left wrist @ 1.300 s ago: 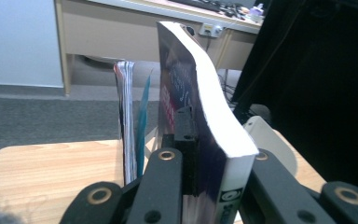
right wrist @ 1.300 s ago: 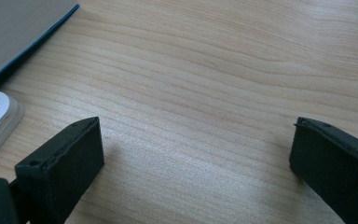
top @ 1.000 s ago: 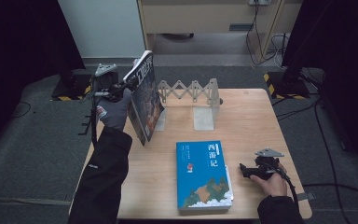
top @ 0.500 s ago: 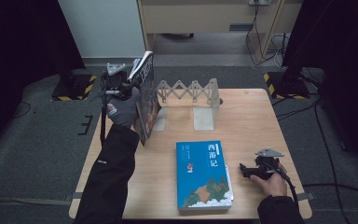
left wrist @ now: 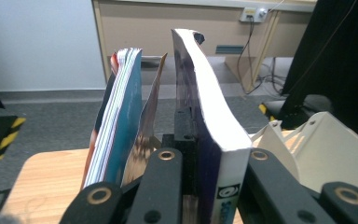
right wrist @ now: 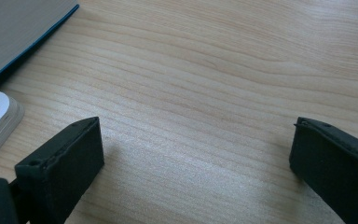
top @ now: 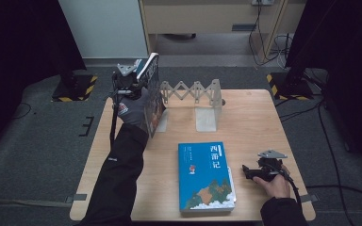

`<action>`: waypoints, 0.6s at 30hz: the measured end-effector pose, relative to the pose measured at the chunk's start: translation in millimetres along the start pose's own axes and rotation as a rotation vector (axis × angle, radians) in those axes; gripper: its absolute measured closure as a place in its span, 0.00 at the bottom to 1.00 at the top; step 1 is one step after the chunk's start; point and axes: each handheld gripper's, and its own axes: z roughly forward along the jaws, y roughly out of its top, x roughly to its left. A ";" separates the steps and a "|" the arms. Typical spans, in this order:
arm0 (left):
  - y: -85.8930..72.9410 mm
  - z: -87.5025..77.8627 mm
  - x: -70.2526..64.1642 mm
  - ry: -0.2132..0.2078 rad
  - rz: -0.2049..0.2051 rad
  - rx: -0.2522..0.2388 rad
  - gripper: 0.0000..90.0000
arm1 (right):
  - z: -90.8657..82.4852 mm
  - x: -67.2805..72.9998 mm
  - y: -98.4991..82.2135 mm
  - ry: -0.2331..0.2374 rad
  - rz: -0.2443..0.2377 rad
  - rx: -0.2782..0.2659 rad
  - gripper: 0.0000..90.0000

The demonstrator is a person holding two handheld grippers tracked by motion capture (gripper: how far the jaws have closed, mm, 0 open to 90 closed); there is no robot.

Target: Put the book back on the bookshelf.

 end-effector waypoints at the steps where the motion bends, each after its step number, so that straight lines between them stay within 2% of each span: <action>1: -1.5 3.5 -1.2 0.010 0.013 0.002 0.91 | 0.1 0.0 0.0 -0.002 0.000 -0.001 0.04; 4: -3.1 7.4 -1.2 0.016 0.011 0.005 0.91 | 0.1 0.0 0.0 -0.002 -0.001 -0.002 0.04; 10: -12.1 15.0 3.5 0.023 -0.023 -0.009 0.91 | 0.2 -0.1 0.0 -0.002 -0.001 -0.002 0.04; 16: -19.3 17.1 5.1 0.038 -0.017 -0.011 0.91 | 0.1 0.2 -0.1 -0.002 0.001 -0.002 0.04; 17: -20.8 16.3 4.9 0.045 0.002 -0.014 0.91 | 0.2 0.0 0.0 -0.003 0.000 -0.002 0.04; 18: -20.8 16.3 4.9 0.045 0.002 -0.014 0.91 | 0.2 0.0 0.0 -0.003 0.000 -0.002 0.04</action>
